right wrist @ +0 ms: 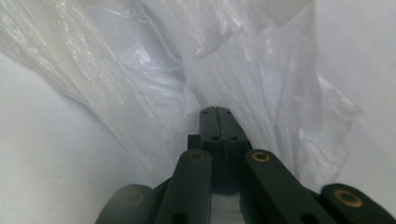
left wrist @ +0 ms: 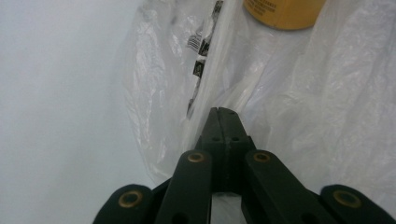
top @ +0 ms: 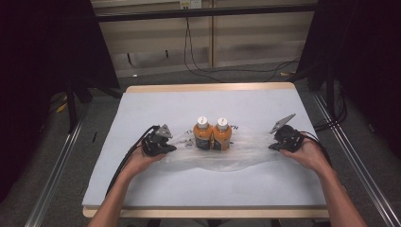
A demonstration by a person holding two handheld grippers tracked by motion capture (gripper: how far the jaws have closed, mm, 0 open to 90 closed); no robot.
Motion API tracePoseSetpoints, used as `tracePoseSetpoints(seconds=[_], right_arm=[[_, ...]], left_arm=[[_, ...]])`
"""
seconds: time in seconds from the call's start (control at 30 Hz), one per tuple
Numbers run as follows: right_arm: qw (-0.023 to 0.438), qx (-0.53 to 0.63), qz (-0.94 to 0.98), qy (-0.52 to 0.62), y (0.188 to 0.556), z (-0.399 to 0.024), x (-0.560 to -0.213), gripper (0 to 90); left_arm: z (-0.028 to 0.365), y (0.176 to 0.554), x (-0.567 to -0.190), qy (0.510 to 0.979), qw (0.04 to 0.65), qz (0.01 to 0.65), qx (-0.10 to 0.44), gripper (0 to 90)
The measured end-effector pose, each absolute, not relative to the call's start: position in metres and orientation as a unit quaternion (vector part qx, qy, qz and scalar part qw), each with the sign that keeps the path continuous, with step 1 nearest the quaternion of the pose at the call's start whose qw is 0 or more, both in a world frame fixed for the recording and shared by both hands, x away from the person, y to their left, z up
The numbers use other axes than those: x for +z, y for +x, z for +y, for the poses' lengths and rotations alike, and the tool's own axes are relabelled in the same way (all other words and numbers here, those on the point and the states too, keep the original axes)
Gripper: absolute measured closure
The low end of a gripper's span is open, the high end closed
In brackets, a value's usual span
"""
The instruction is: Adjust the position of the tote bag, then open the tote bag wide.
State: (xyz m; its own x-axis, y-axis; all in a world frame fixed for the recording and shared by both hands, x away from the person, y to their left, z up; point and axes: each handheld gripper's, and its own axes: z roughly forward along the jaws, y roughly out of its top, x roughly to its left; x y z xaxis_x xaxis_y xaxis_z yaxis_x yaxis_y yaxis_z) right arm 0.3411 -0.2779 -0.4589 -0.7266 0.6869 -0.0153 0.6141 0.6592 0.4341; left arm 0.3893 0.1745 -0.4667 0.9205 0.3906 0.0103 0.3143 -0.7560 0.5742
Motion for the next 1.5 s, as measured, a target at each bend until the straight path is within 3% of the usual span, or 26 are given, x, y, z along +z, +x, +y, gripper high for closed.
tracePoseSetpoints(seconds=[0.67,1.27,1.5], right_arm=[[0.116,0.235,0.893,0.366,0.323,-0.283,-0.460,90.0],[0.116,0.374,0.853,0.345,0.322,-0.274,-0.437,90.0],[0.121,0.385,0.848,0.342,0.320,-0.270,-0.434,90.0]], left_arm=[[0.182,0.394,-0.468,0.919,0.325,0.220,0.047,90.0],[0.190,0.380,-0.442,0.865,0.444,0.231,0.040,88.6],[0.179,0.369,-0.437,0.869,0.445,0.212,0.046,89.9]])
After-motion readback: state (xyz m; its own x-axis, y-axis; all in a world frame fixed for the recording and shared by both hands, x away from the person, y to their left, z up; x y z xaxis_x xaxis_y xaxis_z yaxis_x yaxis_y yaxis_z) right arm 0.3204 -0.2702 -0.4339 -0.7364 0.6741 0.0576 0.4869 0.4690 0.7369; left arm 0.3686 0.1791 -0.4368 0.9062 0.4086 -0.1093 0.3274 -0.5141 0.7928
